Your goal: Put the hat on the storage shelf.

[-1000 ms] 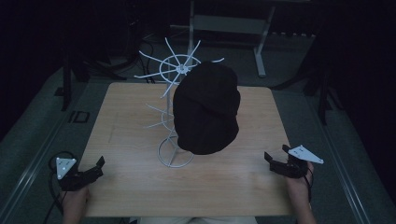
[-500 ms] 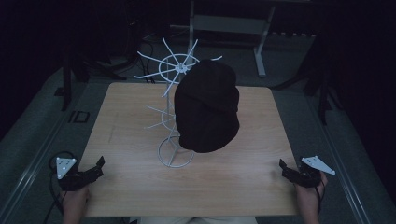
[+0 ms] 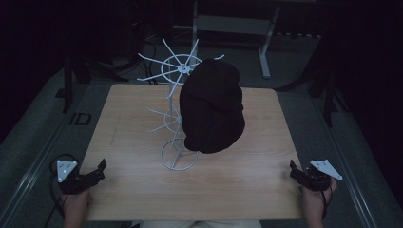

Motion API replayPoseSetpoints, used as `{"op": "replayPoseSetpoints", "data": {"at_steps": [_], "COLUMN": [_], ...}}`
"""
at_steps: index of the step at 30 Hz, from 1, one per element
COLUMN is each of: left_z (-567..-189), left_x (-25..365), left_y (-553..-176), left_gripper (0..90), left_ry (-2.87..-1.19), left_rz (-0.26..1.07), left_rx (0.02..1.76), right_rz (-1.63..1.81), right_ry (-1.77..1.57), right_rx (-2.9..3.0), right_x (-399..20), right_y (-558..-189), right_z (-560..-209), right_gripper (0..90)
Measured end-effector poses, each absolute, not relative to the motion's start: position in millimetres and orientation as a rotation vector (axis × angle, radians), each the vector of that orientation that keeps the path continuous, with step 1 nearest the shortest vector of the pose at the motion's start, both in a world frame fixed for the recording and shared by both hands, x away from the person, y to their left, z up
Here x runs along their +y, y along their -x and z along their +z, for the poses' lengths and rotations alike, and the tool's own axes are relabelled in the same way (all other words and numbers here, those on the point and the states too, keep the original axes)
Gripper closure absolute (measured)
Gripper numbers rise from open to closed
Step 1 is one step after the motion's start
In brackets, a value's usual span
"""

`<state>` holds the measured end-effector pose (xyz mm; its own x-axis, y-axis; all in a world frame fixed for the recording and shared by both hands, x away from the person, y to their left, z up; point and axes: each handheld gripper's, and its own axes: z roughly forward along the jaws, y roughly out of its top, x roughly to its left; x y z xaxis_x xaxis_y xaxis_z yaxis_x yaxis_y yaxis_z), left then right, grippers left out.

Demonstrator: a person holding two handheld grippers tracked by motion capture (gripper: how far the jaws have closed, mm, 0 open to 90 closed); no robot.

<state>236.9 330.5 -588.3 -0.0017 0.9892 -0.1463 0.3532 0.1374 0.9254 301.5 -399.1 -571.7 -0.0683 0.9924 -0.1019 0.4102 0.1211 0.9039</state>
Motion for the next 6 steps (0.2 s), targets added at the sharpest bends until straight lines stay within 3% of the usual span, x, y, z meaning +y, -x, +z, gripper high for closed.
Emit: {"op": "replayPoseSetpoints", "data": {"at_steps": [6], "left_z": [-588.3], "left_x": [330.7], "left_y": [-237.0], "left_gripper": [1.4], "left_ry": [-1.363], "left_rz": [0.887], "left_rx": [1.512], "right_rz": [0.919], "right_ry": [-1.419], "right_rx": [1.602], "right_x": [-400.8], "right_y": [-302.7], "right_z": [-571.6], "right_gripper": [15.1]}}
